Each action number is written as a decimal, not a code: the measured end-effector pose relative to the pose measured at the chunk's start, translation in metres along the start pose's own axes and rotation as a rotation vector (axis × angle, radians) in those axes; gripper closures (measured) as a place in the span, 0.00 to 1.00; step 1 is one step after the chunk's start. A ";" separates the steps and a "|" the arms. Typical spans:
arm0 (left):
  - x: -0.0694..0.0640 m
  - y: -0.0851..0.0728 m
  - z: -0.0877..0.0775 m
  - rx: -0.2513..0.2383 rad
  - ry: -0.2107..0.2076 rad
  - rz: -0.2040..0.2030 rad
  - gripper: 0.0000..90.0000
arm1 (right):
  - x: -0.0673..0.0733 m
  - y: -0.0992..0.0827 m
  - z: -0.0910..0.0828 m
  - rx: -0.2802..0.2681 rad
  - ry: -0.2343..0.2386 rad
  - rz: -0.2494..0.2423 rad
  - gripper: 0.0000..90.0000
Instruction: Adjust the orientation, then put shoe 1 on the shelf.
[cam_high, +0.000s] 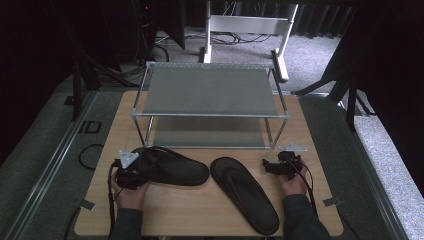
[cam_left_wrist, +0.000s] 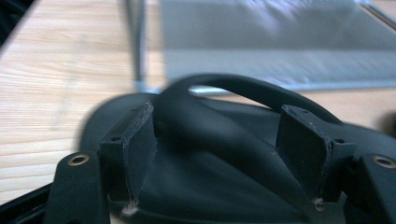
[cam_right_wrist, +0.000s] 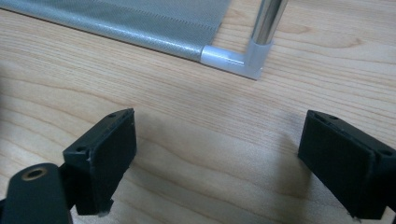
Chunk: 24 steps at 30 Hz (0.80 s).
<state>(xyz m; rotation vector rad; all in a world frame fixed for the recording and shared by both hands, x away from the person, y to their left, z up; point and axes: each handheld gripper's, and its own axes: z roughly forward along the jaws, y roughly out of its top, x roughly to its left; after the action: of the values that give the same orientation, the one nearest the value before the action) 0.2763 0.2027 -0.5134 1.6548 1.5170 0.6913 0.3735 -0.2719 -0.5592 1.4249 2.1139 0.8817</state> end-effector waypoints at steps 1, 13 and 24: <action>0.000 0.000 0.000 0.000 0.000 0.000 0.31 | 0.000 0.000 0.000 0.000 0.000 0.000 0.12; -0.041 -0.014 0.023 0.069 0.072 0.089 0.09 | 0.000 0.000 0.000 0.000 0.001 -0.001 0.12; -0.047 -0.017 0.029 0.092 0.121 0.068 0.03 | 0.000 0.000 0.000 0.000 0.001 -0.001 0.12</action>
<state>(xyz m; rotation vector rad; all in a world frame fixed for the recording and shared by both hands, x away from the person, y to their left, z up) 0.2840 0.1515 -0.5389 1.7683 1.6044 0.7807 0.3732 -0.2719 -0.5592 1.4233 2.1147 0.8824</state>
